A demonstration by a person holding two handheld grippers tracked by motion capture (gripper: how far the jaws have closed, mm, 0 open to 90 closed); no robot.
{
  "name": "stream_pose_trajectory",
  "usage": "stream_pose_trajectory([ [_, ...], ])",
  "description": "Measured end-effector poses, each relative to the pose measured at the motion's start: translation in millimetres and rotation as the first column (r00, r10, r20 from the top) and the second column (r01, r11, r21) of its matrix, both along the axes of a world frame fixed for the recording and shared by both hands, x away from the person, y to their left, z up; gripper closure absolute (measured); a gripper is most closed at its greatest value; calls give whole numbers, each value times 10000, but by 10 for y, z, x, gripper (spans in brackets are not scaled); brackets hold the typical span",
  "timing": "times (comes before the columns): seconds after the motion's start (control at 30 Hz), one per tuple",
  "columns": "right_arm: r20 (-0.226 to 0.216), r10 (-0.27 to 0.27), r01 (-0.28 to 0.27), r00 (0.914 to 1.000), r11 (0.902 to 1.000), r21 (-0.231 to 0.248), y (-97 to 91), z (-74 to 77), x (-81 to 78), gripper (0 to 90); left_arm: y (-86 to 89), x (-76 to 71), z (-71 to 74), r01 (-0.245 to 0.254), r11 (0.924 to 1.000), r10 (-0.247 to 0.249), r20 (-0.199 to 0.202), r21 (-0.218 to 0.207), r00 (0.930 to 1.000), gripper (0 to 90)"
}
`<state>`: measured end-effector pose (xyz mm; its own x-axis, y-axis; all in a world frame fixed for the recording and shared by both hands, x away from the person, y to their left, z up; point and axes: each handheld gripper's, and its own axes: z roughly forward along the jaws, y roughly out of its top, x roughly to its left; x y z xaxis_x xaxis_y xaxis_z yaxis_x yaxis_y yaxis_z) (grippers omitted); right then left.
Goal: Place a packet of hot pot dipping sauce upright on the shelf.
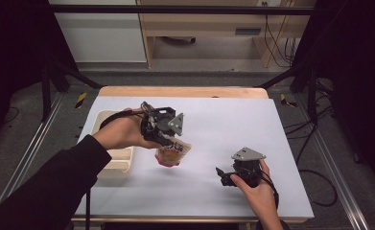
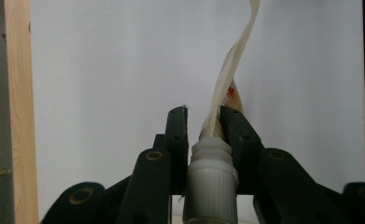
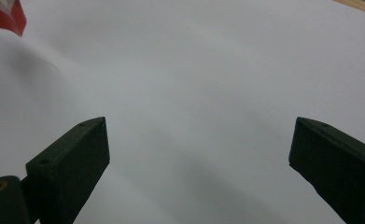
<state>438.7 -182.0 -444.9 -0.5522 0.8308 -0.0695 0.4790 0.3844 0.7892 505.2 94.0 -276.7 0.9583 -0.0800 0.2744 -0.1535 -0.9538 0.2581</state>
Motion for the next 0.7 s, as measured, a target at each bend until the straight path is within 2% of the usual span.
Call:
stream_pose_trajectory([
  [0.37, 74, 63, -62, 10000, 9998, -212, -10, -9, 15, 56, 225, 25, 165, -176, 9998, 174, 234, 61, 9996, 733],
  [0.5, 55, -11, 12, 10000, 9997, -256, -5, -12, 13, 61, 318, 30, 216, -310, 9994, 313, 248, -121, 9992, 733],
  [0.7, 76, -27, 29, 10000, 9995, -311, 1, -16, 13, 64, 449, 28, 307, -446, 9990, 447, 362, -39, 9983, 733],
])
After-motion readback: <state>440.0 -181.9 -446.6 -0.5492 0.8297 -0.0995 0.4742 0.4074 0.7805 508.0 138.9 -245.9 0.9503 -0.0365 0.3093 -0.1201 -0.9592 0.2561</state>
